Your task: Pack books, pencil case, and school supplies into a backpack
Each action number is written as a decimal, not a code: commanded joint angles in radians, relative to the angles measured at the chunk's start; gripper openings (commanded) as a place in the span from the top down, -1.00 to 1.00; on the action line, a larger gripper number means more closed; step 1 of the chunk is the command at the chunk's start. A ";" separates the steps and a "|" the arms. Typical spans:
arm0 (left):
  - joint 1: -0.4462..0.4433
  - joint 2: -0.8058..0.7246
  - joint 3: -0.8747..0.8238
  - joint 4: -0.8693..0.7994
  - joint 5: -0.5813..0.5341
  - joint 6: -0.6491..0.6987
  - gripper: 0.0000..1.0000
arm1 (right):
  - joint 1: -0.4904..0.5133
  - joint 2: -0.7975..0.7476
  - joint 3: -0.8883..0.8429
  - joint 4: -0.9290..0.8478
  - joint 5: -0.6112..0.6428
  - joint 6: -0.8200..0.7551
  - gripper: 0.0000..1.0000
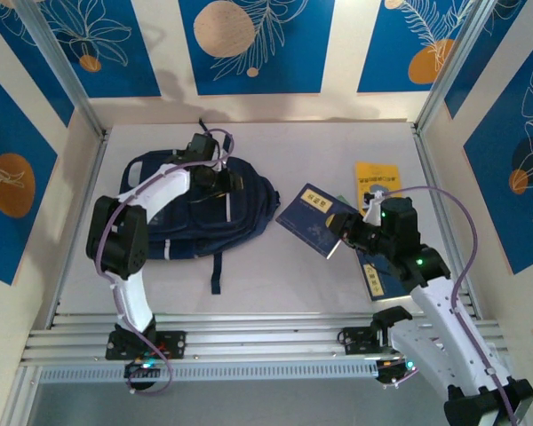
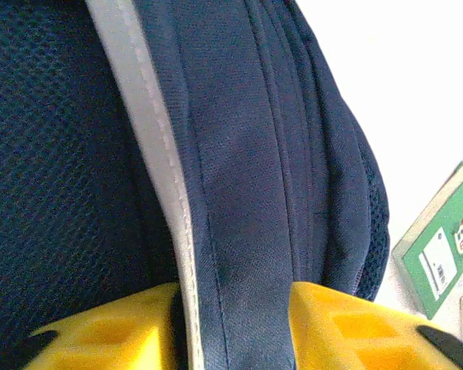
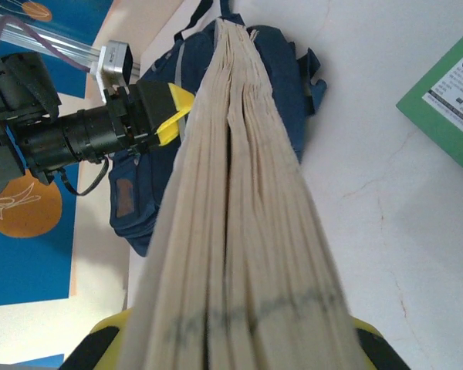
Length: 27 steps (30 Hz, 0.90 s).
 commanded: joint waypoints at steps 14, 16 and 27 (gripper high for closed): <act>-0.008 0.098 0.130 -0.090 0.066 0.090 1.00 | -0.021 0.064 0.007 0.065 -0.096 0.008 1.00; -0.009 0.062 0.154 -0.126 0.065 0.121 1.00 | -0.019 0.055 0.018 0.037 -0.067 -0.018 1.00; -0.011 -0.179 0.377 -0.507 0.149 0.334 1.00 | -0.001 0.057 0.047 -0.044 0.042 -0.102 1.00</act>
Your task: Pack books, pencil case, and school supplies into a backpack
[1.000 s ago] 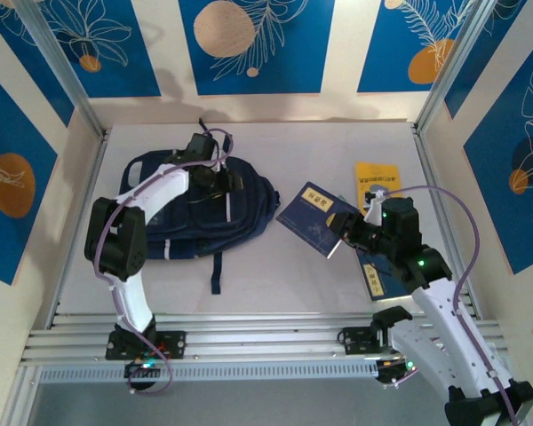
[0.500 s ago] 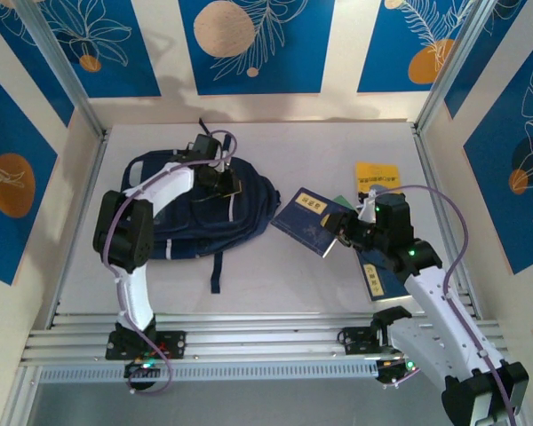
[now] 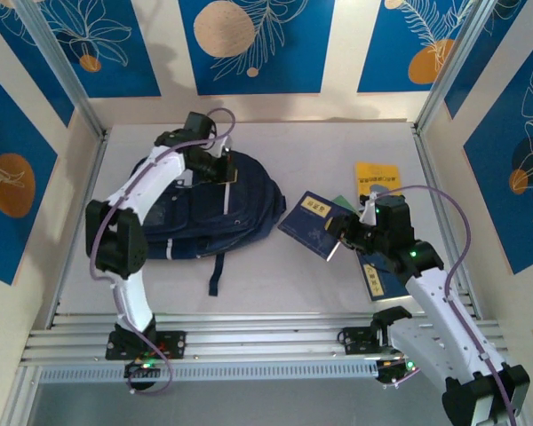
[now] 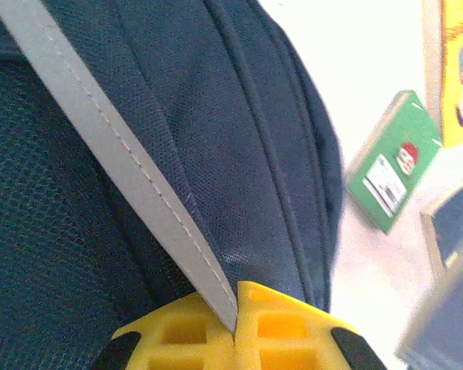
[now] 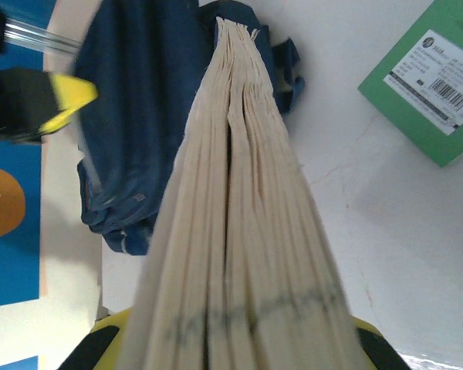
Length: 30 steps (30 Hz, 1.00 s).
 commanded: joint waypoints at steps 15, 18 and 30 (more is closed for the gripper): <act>0.036 -0.381 0.013 -0.094 0.264 0.150 1.00 | 0.114 0.291 0.140 0.249 -0.360 0.065 1.00; 0.053 -0.391 -0.004 -0.064 0.323 0.133 1.00 | 0.163 0.350 0.143 0.317 -0.339 0.112 1.00; 0.063 -0.400 -0.018 -0.028 0.383 0.103 1.00 | 0.349 0.832 0.380 0.495 -0.172 0.204 1.00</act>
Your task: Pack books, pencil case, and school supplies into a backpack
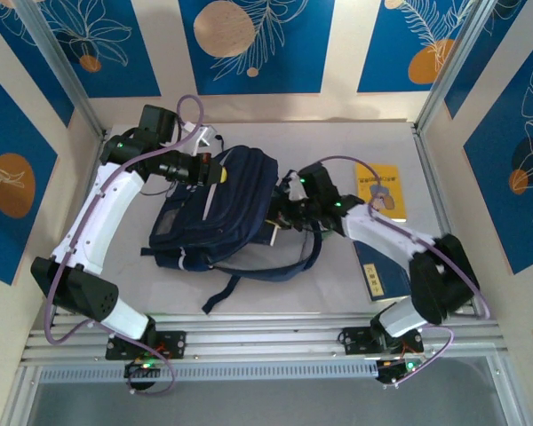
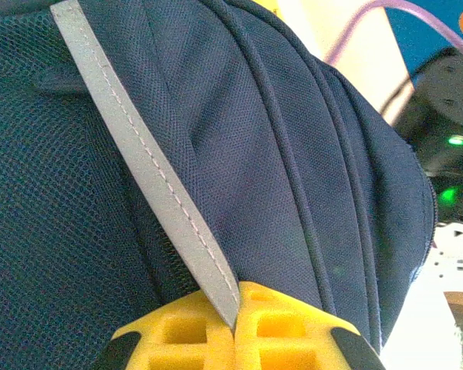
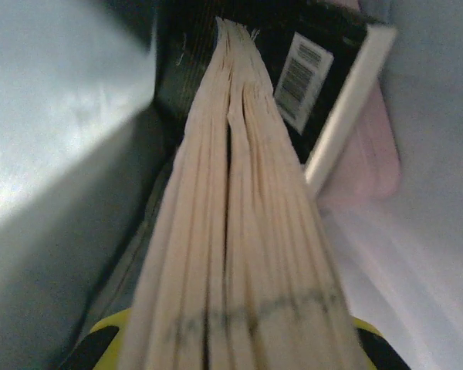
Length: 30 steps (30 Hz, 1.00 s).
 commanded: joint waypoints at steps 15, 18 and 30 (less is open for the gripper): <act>0.094 -0.088 -0.035 0.198 0.149 -0.092 1.00 | 0.155 0.296 0.326 0.018 0.236 0.064 -1.00; 0.111 -0.091 -0.063 0.215 0.152 -0.105 1.00 | 0.141 0.222 0.273 0.009 0.208 0.016 -0.99; 0.149 -0.126 -0.123 0.178 -0.047 -0.087 1.00 | 0.105 -0.045 0.112 -0.218 0.407 -0.097 -0.92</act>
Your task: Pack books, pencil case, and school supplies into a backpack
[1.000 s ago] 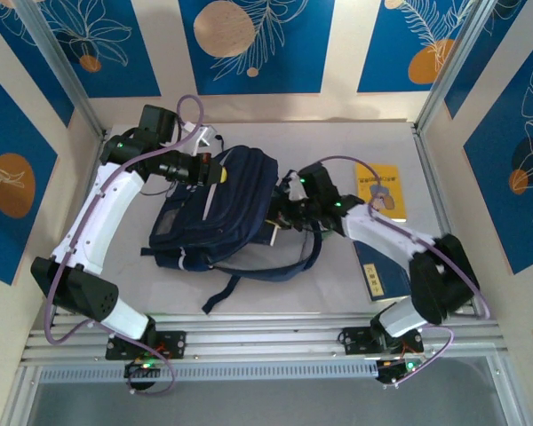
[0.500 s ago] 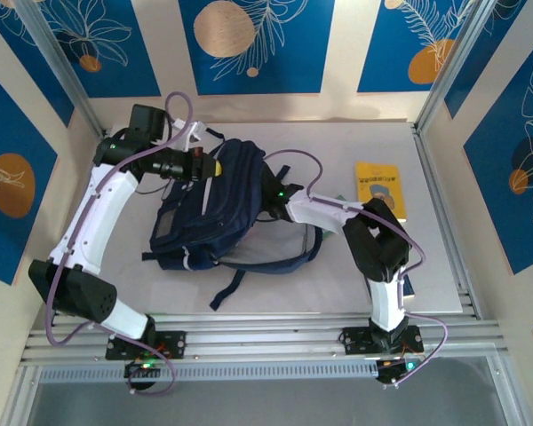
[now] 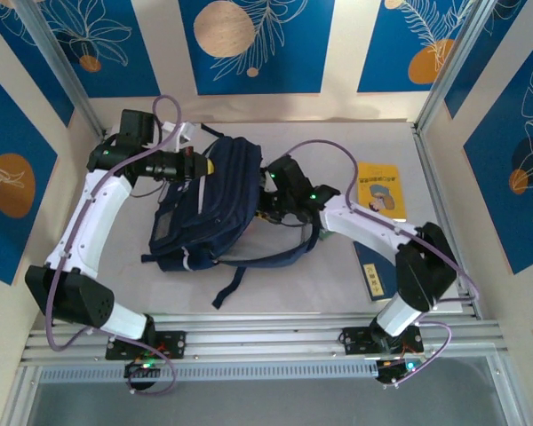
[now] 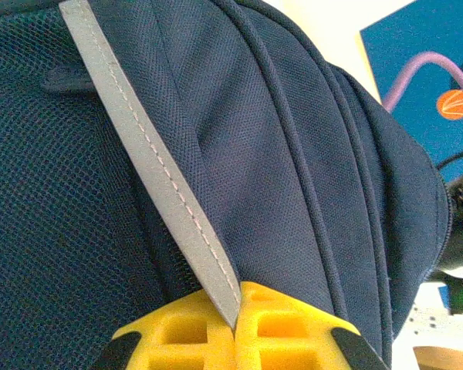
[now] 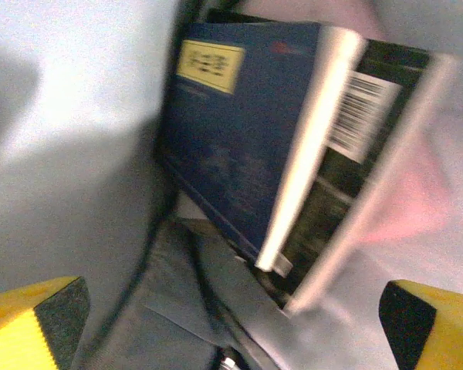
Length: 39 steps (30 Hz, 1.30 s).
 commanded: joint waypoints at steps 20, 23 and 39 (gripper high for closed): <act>-0.072 -0.001 -0.266 0.209 -0.424 -0.049 -0.03 | -0.539 -0.319 -0.334 -0.413 0.570 0.054 -0.99; -0.114 -0.023 -0.254 0.201 -0.474 -0.028 -0.12 | -0.680 -0.353 -0.413 -0.403 0.539 0.114 -0.99; -0.175 -0.086 -0.335 0.275 -0.436 0.004 -0.18 | -0.928 -0.150 -0.503 -0.255 0.229 0.069 -0.99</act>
